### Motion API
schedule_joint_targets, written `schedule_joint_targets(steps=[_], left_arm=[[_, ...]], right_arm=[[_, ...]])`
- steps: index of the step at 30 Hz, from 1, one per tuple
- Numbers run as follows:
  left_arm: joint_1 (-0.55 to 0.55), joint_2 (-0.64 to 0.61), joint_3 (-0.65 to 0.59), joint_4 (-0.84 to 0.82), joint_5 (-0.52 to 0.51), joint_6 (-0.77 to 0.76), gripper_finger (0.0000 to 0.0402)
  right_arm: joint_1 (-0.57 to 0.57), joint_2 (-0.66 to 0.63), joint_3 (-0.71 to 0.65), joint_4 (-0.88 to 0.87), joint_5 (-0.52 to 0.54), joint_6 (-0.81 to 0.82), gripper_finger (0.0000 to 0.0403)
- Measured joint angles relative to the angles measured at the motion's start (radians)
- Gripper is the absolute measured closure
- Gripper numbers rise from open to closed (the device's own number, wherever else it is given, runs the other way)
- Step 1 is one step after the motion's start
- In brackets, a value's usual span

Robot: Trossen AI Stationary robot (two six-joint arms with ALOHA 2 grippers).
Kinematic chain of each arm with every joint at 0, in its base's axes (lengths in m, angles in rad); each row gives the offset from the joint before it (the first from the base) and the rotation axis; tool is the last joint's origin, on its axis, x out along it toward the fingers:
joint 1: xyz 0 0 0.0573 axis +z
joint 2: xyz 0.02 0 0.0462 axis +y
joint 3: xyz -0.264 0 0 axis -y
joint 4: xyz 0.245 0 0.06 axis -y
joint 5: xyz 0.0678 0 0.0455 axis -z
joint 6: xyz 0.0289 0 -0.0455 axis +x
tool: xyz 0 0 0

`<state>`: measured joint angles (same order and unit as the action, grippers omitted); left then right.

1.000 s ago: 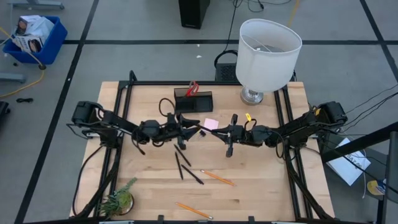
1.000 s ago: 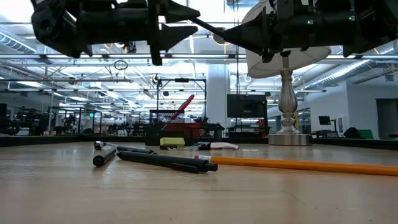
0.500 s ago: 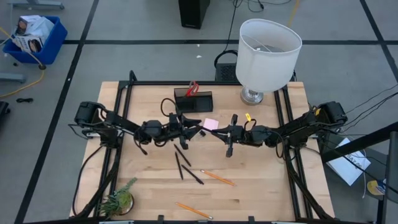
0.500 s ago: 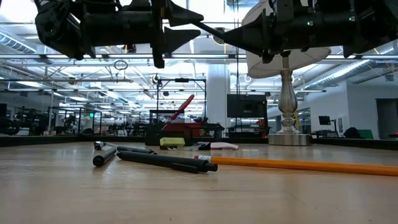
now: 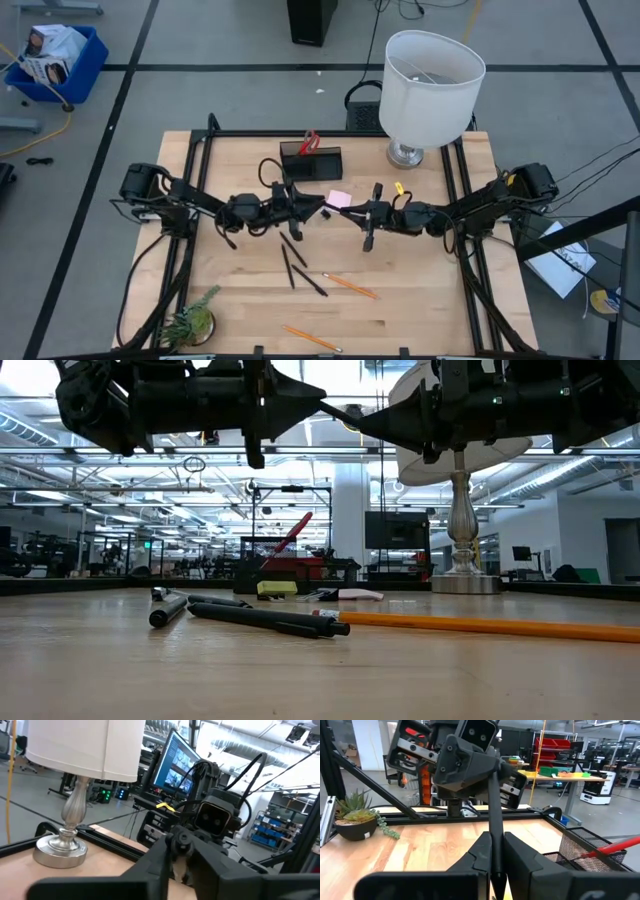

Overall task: Pick and place office supplies into organizer
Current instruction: Put the black pen into the black desk organizer

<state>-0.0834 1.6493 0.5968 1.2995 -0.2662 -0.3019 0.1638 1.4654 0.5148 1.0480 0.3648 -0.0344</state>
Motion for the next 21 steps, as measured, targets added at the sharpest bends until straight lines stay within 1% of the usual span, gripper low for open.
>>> schedule_joint_targets(steps=[2,7,9,13,17,21], left_arm=[[-0.002,0.000,0.000,0.000,0.002,-0.001,0.0362],[0.000,0.000,0.000,0.000,0.004,0.001,0.0363],[-0.001,0.000,0.000,0.000,0.005,0.004,0.0359],[0.004,0.000,-0.001,0.001,-0.005,0.012,0.0343],[0.014,0.000,-0.001,0.000,0.001,0.012,0.0363],[0.025,0.000,-0.001,-0.002,0.005,0.014,0.0365]], right_arm=[[0.000,0.000,0.000,-0.002,-0.003,-0.002,0.0378],[0.001,0.000,0.000,-0.005,-0.002,-0.001,0.0377],[0.001,0.000,0.000,-0.006,-0.015,0.001,0.0368],[0.001,-0.001,0.000,-0.005,-0.018,0.010,0.0328],[0.001,-0.001,0.000,-0.006,-0.019,0.007,0.0277],[0.001,-0.001,0.000,-0.013,-0.017,-0.001,0.0235]])
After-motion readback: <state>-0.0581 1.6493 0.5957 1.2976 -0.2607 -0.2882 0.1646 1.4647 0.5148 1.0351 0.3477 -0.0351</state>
